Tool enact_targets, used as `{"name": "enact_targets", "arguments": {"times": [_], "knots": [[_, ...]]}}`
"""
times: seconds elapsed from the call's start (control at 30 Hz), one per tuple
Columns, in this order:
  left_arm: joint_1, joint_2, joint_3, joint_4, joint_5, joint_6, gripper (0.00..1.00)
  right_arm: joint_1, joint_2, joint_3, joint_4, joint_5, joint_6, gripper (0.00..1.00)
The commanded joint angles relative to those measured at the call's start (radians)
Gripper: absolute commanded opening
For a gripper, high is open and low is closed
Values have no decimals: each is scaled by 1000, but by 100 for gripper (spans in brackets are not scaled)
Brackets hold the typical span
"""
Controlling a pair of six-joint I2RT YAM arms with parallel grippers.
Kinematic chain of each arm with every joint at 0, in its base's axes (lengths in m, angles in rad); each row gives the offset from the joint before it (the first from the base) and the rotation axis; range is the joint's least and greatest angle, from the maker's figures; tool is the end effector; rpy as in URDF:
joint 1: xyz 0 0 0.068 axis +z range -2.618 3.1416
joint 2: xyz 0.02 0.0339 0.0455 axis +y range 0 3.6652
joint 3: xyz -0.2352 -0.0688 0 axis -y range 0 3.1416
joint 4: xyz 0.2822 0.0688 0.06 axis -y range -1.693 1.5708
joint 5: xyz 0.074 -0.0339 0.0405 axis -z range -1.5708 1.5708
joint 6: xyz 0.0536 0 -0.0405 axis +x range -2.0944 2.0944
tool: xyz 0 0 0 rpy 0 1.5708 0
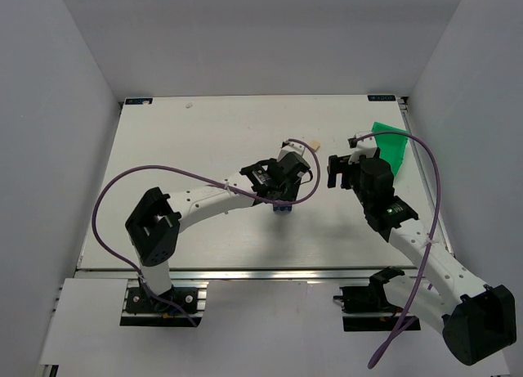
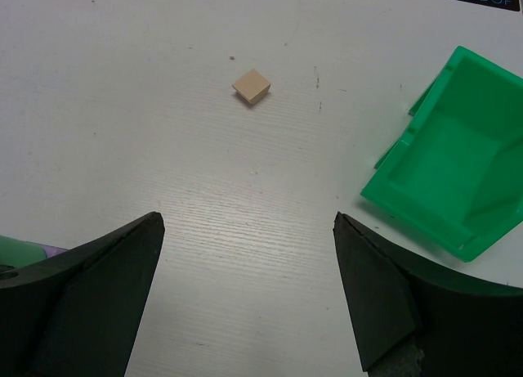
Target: Build the wood block tower
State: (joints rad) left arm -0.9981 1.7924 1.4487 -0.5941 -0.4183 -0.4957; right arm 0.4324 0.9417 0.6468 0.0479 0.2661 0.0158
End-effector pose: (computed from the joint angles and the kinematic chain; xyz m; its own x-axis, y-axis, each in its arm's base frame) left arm 0.2515 -0.3499 0.2052 -0.6877 0.2645 -0.6761 0.3532 0.9355 0.0067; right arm 0.2701 0.1091 0.2483 -0.2247 -0.0869 -0.9705 -0.1693 0.9844 -0.0490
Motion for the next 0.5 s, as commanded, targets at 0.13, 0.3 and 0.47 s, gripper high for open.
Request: {"name": "enact_targets", "arguments": {"times": [0.13, 0.3, 0.47], "knots": [[-7, -59, 9, 43, 47, 16, 62, 0, -4, 8, 36, 1, -10, 89], [-7, -68, 2, 50, 55, 16, 63, 0, -7, 10, 37, 1, -10, 89], [-7, -64, 10, 37, 41, 16, 63, 0, -9, 10, 33, 1, -10, 89]]}}
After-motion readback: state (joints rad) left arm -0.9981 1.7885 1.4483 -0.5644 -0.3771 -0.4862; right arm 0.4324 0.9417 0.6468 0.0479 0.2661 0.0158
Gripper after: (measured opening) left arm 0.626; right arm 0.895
